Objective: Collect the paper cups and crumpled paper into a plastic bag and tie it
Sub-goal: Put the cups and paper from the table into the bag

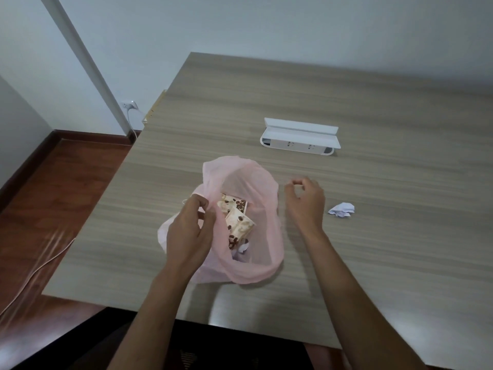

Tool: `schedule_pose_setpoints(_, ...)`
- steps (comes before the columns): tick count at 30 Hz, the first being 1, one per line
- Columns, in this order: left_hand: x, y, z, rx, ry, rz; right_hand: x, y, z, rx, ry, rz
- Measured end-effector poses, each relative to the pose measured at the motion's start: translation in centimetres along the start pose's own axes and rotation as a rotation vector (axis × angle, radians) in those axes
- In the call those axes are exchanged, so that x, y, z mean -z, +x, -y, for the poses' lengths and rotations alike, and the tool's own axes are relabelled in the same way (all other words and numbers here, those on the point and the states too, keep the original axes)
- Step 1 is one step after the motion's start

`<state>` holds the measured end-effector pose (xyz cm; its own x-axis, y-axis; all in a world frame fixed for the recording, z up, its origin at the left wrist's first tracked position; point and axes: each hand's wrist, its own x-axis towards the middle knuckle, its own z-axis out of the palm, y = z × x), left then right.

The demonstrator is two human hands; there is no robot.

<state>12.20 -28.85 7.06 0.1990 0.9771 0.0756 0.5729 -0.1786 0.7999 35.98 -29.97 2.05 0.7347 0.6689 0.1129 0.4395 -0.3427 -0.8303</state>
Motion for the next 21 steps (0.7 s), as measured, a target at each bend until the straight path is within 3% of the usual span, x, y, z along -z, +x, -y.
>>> schedule_pose_setpoints(4, -0.9, -0.6, -0.2, -0.041, -0.011, 0.084, 0.8, 3.2, -6.1, -0.207, -0.198, 0.005)
schedule_pose_setpoints(11, -0.5, -0.5, 0.2, -0.023, -0.085, 0.132, 2.6, 4.9, -11.9, -0.323, -0.671, 0.141)
schedule_pose_setpoints(14, -0.1, -0.4, 0.5, -0.019, -0.113, 0.099, 2.8, 4.9, -13.3, -0.315, -0.641, 0.167)
schedule_pose_setpoints(21, 0.1, 0.0, 1.0, 0.03, -0.077, -0.001, 1.0, 1.8, -11.3, -0.116, -0.289, 0.054)
